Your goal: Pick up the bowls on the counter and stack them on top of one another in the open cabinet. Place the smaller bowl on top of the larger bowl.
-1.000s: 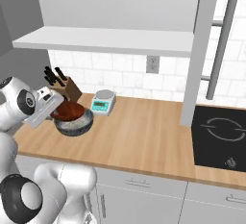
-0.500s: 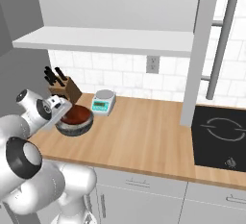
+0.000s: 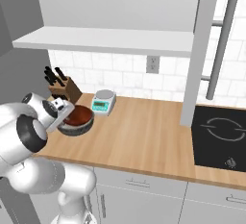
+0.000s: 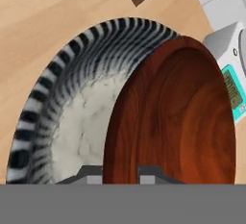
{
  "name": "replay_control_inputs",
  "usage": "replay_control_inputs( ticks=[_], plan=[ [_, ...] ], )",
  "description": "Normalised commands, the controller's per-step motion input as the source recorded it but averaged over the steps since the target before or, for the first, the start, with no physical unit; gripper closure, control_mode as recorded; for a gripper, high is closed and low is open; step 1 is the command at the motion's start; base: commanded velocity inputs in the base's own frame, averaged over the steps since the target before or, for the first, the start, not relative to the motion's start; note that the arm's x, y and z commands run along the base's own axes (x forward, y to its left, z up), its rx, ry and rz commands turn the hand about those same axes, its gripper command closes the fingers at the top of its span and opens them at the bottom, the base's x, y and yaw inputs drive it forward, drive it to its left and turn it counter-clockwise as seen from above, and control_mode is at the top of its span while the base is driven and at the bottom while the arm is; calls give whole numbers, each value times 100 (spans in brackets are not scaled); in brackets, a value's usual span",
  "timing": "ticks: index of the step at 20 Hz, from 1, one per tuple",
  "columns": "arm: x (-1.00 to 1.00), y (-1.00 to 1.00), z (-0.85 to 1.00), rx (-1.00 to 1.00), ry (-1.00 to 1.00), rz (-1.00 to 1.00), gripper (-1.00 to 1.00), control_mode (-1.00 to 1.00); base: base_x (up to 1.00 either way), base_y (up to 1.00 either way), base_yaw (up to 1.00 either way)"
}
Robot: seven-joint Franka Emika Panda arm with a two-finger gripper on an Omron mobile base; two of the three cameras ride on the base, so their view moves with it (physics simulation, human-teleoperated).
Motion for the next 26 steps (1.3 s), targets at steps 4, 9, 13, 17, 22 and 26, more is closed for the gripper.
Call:
replay_control_inputs(
  ticks=[4,9,13,17,22,26],
  plan=[
    [9,4,-3,0,0,-3,-100,-100,0,0,0],
    [-8,0,9,0,-3,-1,-100,-100,0,0,0],
    [-41,0,63,1,-2,-2,-100,-100,0,0,0],
    [-43,0,70,3,0,-1,-100,-100,0,0,0],
    [-42,-5,-10,9,4,0,-100,-100,0,0,0],
    [5,0,-70,9,8,0,-100,-100,0,0,0]
  ],
)
